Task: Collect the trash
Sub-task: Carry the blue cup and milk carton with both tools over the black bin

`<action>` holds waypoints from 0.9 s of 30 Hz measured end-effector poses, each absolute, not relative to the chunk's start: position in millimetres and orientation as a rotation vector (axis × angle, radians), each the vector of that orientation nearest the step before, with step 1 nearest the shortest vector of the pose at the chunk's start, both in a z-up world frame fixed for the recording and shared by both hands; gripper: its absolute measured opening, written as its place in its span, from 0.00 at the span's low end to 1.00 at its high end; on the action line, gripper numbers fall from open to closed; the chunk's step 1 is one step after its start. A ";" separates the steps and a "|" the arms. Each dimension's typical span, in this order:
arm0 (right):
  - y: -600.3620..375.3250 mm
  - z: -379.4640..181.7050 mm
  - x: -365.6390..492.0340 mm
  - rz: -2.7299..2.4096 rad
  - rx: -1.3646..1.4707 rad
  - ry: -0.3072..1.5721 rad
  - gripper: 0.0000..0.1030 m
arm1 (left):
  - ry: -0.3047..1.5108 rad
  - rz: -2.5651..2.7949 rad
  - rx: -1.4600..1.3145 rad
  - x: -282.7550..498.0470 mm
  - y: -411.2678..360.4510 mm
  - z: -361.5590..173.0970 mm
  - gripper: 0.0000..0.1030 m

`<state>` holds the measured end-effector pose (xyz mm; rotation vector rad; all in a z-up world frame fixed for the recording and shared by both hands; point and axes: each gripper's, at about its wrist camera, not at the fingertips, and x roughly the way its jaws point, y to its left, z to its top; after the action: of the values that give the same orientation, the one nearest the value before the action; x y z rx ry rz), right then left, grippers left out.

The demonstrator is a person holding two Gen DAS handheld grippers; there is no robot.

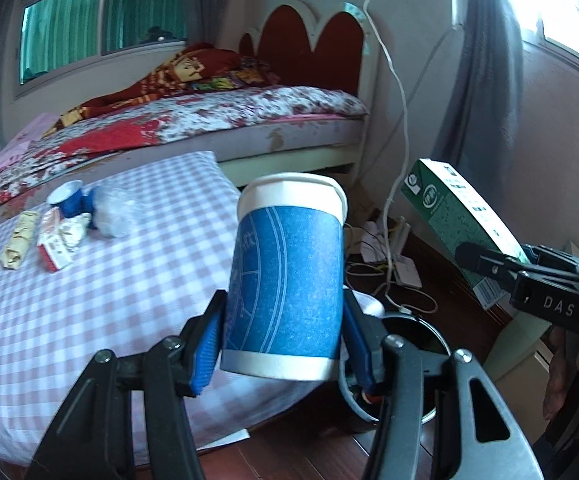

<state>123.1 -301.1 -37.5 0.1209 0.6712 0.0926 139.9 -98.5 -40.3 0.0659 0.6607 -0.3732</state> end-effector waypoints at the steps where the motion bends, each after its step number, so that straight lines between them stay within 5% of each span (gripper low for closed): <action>1: -306.1 -39.4 120.2 0.086 0.120 0.674 0.55 | 0.664 -0.384 0.069 138.1 -103.9 -42.2 0.54; 27: -395.4 -95.8 70.0 0.012 0.098 0.797 0.55 | 0.779 -0.607 0.188 108.4 -209.4 -97.3 0.54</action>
<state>70.0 -395.4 -95.8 0.0982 0.7971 0.0123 108.4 -209.4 -97.3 0.1880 0.7786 -0.6069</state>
